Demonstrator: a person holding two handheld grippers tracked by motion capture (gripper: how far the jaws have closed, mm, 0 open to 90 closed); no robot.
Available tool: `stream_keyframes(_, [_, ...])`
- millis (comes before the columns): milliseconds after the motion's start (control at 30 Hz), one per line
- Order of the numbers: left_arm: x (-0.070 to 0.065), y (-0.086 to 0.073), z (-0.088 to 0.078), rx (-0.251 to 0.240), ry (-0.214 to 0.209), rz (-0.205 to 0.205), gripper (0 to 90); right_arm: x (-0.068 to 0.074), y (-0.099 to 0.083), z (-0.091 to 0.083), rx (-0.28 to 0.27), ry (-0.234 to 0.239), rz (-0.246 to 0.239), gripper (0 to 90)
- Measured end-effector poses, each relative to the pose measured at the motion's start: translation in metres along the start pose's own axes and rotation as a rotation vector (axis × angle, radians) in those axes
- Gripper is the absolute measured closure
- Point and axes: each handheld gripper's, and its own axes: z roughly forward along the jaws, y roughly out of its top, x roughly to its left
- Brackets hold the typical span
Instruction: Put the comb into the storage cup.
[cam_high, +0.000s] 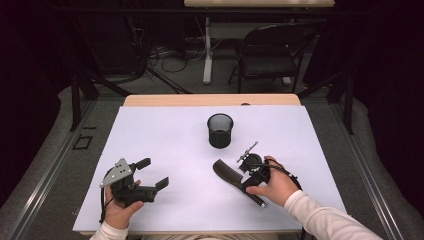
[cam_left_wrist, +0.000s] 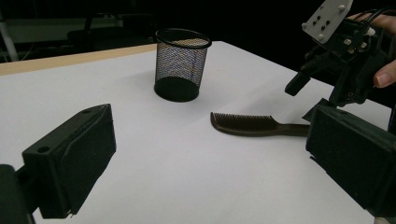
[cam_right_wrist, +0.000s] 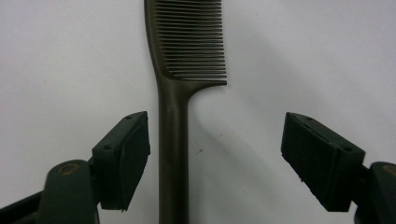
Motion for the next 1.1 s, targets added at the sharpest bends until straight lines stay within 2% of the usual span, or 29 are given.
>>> stream_keyframes(267, [0.0, 0.0, 0.0, 0.002, -0.002, 0.001, 1.7, 0.003, 0.005, 0.007, 0.041, 0.023, 0.032, 28.6])
stream_keyframes(300, [0.0, 0.0, 0.0, 0.002, -0.001, 0.0, 1.7, 0.003, 0.005, 0.008, 0.065, 0.028, 0.05, 28.8])
stream_keyframes(400, [0.0, 0.0, 0.0, 0.002, -0.002, 0.0, 1.7, 0.004, 0.006, 0.01, 0.085, 0.041, 0.06, 32.8])
stream_keyframes(500, [0.0, 0.0, 0.0, 0.0, -0.002, 0.0, 1.7, 0.005, 0.006, 0.012, 0.09, 0.041, 0.047, 36.1])
stream_keyframes(633, [0.0, 0.0, 0.0, 0.0, -0.003, 0.0, 1.7, 0.006, 0.006, 0.014, 0.129, 0.065, 0.074, 40.8])
stream_keyframes(733, [0.0, 0.0, 0.0, 0.001, -0.003, 0.001, 1.6, 0.006, 0.007, 0.014, 0.152, 0.064, 0.06, 44.6])
stream_keyframes(767, [0.0, 0.0, 0.0, 0.002, -0.003, 0.002, 1.7, 0.006, 0.006, 0.016, 0.139, 0.067, 0.067, 45.8])
stream_keyframes(900, [0.0, 0.0, 0.0, 0.001, -0.003, 0.002, 1.7, 0.006, 0.006, 0.017, 0.169, 0.081, 0.065, 50.6])
stream_keyframes(933, [0.0, 0.0, 0.0, 0.001, -0.003, 0.001, 1.7, 0.006, 0.005, 0.019, 0.138, 0.084, 0.066, 51.6])
stream_keyframes(967, [0.0, 0.0, 0.0, 0.002, -0.003, 0.001, 1.6, 0.007, 0.005, 0.019, 0.158, 0.087, 0.062, 52.6])
stream_keyframes(1067, [0.0, 0.0, 0.0, 0.005, -0.004, 0.002, 1.7, 0.008, 0.005, 0.02, 0.168, 0.085, 0.058, 54.1])
stream_keyframes(1100, [0.0, 0.0, 0.0, 0.005, -0.004, 0.003, 1.7, 0.008, 0.006, 0.019, 0.19, 0.083, 0.048, 54.5])
